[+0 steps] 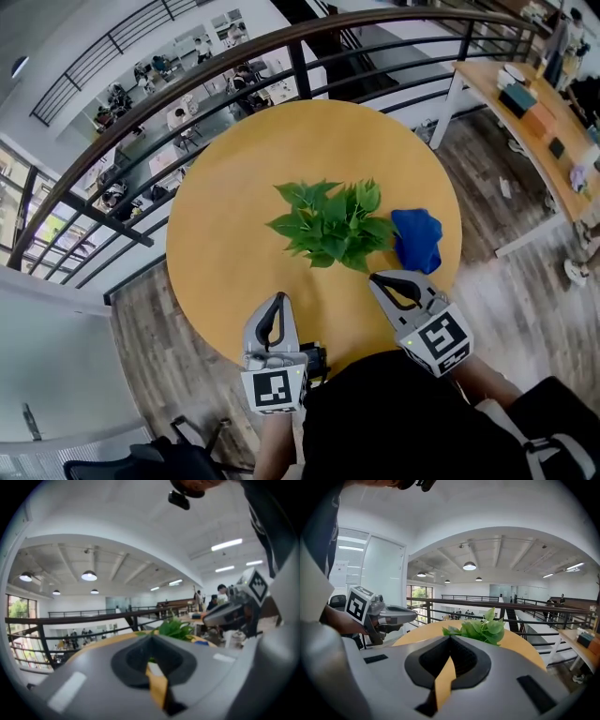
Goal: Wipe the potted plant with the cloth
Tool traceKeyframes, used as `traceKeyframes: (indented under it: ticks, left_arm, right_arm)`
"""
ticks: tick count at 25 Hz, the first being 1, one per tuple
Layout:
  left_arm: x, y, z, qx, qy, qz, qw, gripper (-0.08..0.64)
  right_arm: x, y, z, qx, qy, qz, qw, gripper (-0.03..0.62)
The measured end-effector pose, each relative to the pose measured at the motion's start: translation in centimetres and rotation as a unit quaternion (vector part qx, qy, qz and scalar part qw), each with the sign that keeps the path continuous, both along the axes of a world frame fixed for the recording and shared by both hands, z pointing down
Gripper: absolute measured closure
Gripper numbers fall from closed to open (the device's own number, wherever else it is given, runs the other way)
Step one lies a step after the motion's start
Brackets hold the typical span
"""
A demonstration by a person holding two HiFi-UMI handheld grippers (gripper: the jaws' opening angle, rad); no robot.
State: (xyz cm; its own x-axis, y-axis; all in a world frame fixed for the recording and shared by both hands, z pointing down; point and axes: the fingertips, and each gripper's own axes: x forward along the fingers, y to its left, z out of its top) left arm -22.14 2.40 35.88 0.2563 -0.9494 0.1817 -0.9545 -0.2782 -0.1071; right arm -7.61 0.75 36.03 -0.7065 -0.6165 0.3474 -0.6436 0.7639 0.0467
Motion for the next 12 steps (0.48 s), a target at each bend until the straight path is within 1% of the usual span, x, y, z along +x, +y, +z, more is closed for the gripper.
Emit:
traceKeyframes:
  ticks: [4,6,7,9,10,12]
  left_arm:
    - [-0.2,-2.4,2.9,-0.01,-0.019,0.025,0.9995,0.557]
    - [0.2,-3.8,5.1,-0.022,-0.027,0.053,0.998,0.52]
    - [0.3,-4.5,6.4,-0.031,-0.031,0.07,0.9966,0.515]
    - [0.6,-6.0,9.1,-0.052,-0.035,0.103,0.9927,0.466]
    - [0.8,-6.8,10.4,-0.066,-0.028,0.118,0.9904,0.45]
    - [1.1,-8.2,12.3,-0.098,0.012,0.143,0.9848,0.37]
  right_arm:
    - [0.5,-0.6,-0.1,0.003,0.006,0.012,1.0,0.583]
    - [0.8,-0.9,0.2,0.0,0.014,0.015,1.0,0.583]
    - [1.0,-1.0,0.3,-0.002,0.019,0.015,1.0,0.583]
    - [1.5,-1.5,0.4,0.0,0.025,0.016,1.0,0.583]
    - [1.9,-1.9,0.4,0.002,0.027,0.018,0.999,0.583]
    - [2.9,-2.6,0.3,0.003,0.031,0.024,0.999,0.583]
